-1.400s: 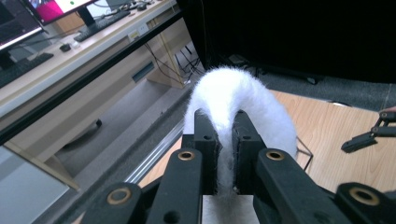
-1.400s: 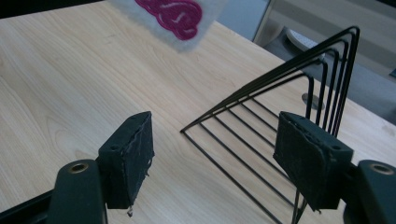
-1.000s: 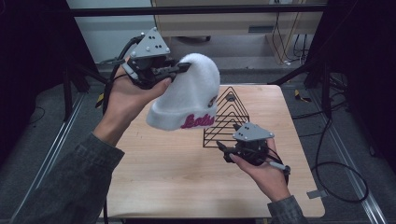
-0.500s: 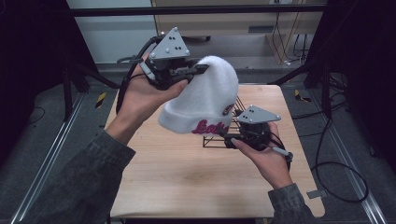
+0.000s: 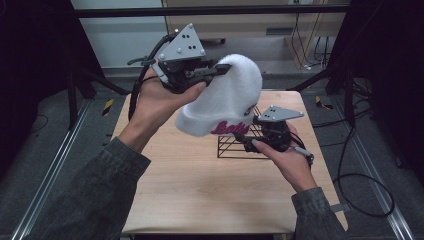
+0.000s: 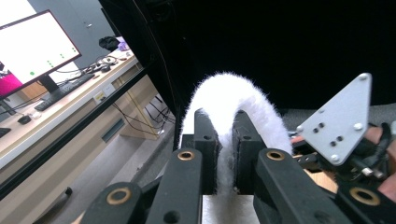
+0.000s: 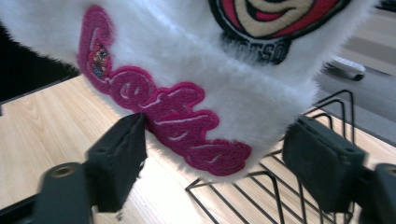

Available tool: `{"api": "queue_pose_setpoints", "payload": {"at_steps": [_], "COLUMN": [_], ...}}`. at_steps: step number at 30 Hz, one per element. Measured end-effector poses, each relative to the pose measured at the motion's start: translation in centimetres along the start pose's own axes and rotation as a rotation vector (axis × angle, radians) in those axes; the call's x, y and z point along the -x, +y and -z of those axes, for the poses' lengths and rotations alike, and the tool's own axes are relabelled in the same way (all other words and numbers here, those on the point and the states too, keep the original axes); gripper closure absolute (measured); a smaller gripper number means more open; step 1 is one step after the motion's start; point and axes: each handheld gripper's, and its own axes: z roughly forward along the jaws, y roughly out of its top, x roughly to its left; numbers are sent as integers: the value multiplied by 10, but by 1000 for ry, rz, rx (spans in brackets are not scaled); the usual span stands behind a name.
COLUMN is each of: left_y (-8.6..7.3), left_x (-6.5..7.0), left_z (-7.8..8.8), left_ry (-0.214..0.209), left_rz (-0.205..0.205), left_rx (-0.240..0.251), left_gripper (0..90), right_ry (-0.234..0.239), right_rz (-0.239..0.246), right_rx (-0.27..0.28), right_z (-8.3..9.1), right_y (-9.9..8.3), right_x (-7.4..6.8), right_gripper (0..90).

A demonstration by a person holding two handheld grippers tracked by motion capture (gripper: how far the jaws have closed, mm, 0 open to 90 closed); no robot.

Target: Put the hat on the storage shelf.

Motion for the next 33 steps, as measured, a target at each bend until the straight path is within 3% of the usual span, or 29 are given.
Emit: {"api": "queue_pose_setpoints", "payload": {"at_steps": [5,13,22,28,33], "left_y": [-4,-12,-14,-17,-16], "left_x": [-3,-9,-24,-32,-36], "left_z": [-2,-7,-20,-41,-61], "left_ry": [8,22,46,43,27], "left_rz": [15,52,107,131,145], "left_rx": [9,11,28,29,33], "left_gripper": [833,834,833,833,833], "right_ry": [45,36,-9,-27,-74], "right_rz": [29,80,68,80,85], "right_rx": [-7,-15,-41,-70,-85], "right_z": [-5,-4,9,13,20], "right_y": [3,6,21,21,21], "right_x": [-1,-4,23,37,52], "right_gripper": [422,760,840,854,855]}}
